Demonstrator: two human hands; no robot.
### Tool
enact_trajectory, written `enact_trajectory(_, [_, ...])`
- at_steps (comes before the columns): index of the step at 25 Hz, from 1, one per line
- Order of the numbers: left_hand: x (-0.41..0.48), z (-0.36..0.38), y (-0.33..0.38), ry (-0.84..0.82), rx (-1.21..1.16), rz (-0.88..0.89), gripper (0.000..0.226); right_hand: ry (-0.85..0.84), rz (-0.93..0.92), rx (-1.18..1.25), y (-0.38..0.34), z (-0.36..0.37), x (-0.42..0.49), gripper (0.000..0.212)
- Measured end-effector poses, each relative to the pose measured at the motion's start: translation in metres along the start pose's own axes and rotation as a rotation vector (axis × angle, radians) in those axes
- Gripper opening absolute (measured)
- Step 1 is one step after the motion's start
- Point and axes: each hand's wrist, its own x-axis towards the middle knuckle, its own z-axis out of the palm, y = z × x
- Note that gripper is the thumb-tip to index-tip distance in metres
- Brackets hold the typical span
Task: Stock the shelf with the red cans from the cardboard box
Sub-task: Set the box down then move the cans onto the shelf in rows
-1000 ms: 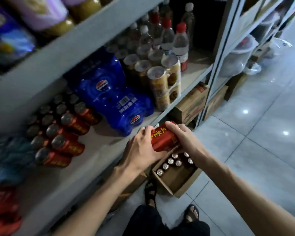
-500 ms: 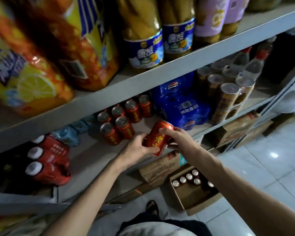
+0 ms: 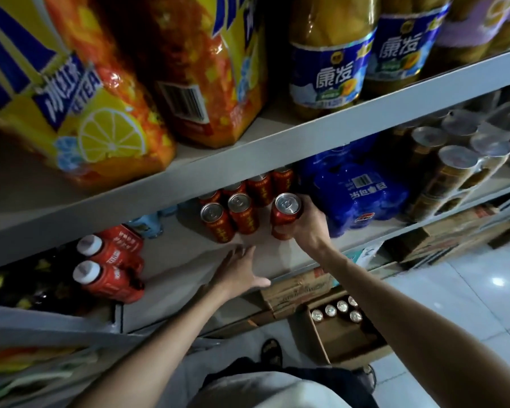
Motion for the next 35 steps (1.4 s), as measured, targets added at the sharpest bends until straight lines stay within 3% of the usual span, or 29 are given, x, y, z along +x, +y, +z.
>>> enact_trajectory(8, [0.015, 0.006, -0.001, -0.135, 0.126, -0.080, 0.097, -0.124, -0.090, 0.015, 0.026, 0.026, 0.029, 0.083])
enact_trajectory(19, [0.019, 0.001, 0.008, -0.121, 0.235, -0.101, 0.108, -0.058, -0.193, -0.116, 0.038, 0.038, 0.034, 0.068])
enact_trajectory(29, [0.017, -0.004, 0.012, -0.110, 0.213, -0.069, 0.103, -0.031, -0.131, -0.141, 0.034, 0.047, 0.056, 0.080])
enact_trajectory(35, [0.025, -0.005, 0.015, -0.103, 0.188, -0.066, 0.108, -0.053, -0.090, -0.215, 0.030, 0.046, 0.070, 0.075])
